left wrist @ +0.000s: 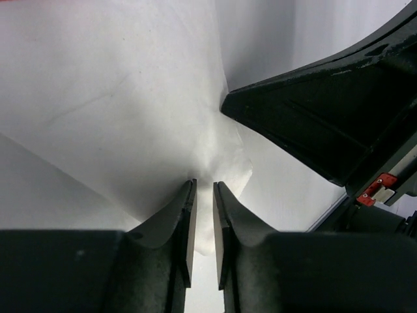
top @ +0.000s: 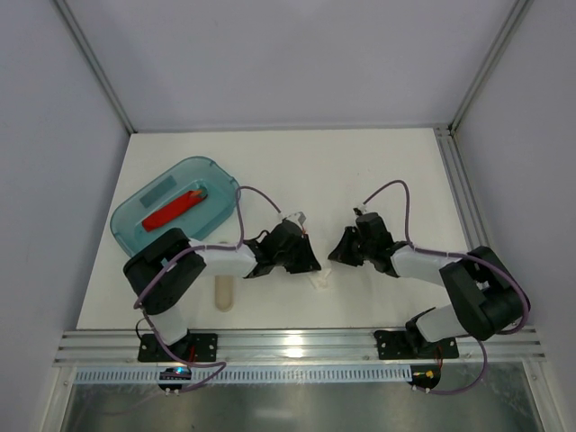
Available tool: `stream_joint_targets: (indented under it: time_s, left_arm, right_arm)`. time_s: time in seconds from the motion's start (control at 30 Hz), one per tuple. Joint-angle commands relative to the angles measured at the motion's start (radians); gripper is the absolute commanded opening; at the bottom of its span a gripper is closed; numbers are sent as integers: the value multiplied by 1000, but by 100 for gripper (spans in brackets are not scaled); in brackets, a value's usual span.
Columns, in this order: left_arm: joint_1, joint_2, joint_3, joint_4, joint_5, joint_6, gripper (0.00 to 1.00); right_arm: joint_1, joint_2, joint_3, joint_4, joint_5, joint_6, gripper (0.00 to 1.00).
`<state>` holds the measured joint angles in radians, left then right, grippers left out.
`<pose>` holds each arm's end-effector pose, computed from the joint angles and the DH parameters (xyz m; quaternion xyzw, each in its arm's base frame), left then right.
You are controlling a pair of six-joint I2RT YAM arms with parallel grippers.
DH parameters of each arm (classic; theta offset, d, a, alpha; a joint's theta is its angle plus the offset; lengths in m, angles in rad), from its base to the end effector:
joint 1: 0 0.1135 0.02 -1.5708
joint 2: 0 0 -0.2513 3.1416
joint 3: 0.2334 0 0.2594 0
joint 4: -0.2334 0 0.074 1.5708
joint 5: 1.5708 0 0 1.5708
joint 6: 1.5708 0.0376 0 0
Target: Place the utensils on the paper napkin and roll it up
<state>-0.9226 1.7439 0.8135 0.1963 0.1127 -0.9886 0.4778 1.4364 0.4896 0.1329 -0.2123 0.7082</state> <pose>0.2048 -0.2775 0.1199 -0.0072 0.9126 -0.3609 0.1921 0.2259 0.1259 0.1123 0.0673 0.9224 0.2870 0.2497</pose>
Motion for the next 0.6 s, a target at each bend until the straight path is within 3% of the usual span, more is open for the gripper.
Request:
stream_joint_targets:
  time_s: [0.0,0.13,0.43,0.57]
  left_arm:
    - [-4,-52,-49,-77,-38,60,24]
    - [-4,-96,-62,-46,19,111,32]
    - [-4,-84,-54,8,77,105,34]
    - [-10,-83,-73,8,71,108,33]
  right_arm:
    - [5,-47,-68,50,37,33,4]
    - [7,-85,-91,40,71,50,4]
    - [7,-112,-106,30,50,63,4]
    - [8,-171,-34,-85,39,17,4]
